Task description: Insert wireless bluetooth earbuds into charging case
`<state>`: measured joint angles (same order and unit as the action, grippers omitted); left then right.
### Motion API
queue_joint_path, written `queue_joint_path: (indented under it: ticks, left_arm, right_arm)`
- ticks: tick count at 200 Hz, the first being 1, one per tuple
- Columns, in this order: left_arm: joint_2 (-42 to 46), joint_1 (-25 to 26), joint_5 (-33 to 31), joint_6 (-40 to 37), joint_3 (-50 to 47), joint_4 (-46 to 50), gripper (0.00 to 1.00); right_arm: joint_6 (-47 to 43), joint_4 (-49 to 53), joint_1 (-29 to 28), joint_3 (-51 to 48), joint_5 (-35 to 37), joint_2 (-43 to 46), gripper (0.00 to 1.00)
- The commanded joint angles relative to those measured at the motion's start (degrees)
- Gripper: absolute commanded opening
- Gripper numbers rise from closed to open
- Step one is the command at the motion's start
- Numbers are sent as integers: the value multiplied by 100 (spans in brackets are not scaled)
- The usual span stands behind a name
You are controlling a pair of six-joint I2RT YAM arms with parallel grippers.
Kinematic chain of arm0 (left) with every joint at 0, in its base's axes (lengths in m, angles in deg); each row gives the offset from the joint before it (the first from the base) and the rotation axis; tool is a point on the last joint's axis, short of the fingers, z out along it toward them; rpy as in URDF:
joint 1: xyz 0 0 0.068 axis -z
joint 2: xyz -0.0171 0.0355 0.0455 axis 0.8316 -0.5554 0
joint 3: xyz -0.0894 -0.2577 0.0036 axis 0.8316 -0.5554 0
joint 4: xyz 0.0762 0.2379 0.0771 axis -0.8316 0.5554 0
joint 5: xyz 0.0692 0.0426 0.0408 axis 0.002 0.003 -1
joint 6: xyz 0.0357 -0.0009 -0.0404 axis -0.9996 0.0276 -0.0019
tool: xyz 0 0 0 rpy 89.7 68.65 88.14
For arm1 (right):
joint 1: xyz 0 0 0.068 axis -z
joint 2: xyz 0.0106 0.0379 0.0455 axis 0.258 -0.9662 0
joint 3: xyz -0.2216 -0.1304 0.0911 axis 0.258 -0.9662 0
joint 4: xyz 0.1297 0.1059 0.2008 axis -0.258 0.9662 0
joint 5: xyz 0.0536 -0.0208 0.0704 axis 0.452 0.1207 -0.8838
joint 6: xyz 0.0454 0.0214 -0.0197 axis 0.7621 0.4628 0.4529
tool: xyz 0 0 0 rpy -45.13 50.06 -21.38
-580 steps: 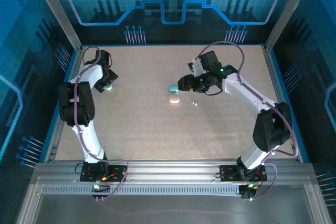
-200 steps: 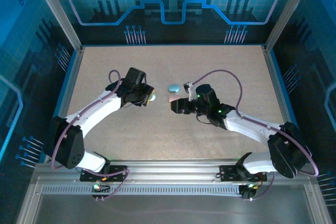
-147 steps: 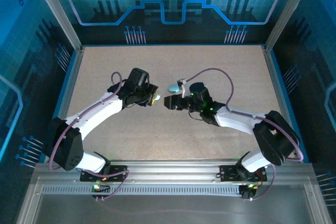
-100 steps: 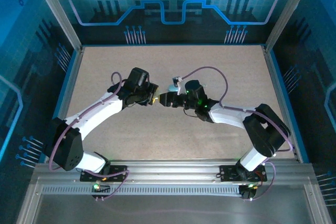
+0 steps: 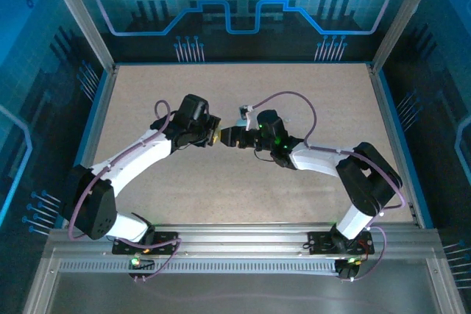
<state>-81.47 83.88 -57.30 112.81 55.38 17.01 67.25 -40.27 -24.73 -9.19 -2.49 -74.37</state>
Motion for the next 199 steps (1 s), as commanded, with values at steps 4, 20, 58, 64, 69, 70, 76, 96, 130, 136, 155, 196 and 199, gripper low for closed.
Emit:
queue_joint_path:
  ticks: [4,20,58,64,69,70,76,96,130,136,155,196,199]
  left_arm:
    - [168,76,236,119,-69,-114,36]
    - [188,75,243,124,-70,-147,36]
    - [210,81,309,85,-53,-243,36]
    - [229,92,300,83,-57,-238,36]
    - [243,89,292,68,-53,-255,36]
    - [253,88,290,67,-53,-260,36]
    - [262,87,281,39,-53,-271,36]
    - [310,93,216,-51,-60,-327,39]
    - [522,94,-101,-1289,-83,-1000,63]
    - [585,87,-175,-1703,-97,-1191,68]
    - [893,92,-288,-3433,-301,-2143,78]
    - [1753,85,866,-7771,-1557,-4632,75]
    - [1813,84,945,-8053,-1625,-4722,75]
  right_arm:
    - [-57,-301,-105,72,-84,197,59]
    - [49,-315,-105,92,-60,80,59]
    - [213,-413,-119,275,96,-244,49]
    - [228,-423,-119,264,171,-248,47]
    - [242,-427,-105,265,208,-263,46]
    - [240,-421,-108,265,211,-259,46]
    - [237,-396,-104,280,214,-276,45]
    - [231,-192,-94,366,163,-287,37]
    - [309,91,105,318,-192,45,23]
    - [347,189,203,318,-345,140,22]
    - [420,676,616,405,-1122,482,20]
    - [1078,1306,1755,742,-3507,880,20]
    - [1116,1470,1835,818,-3701,872,20]
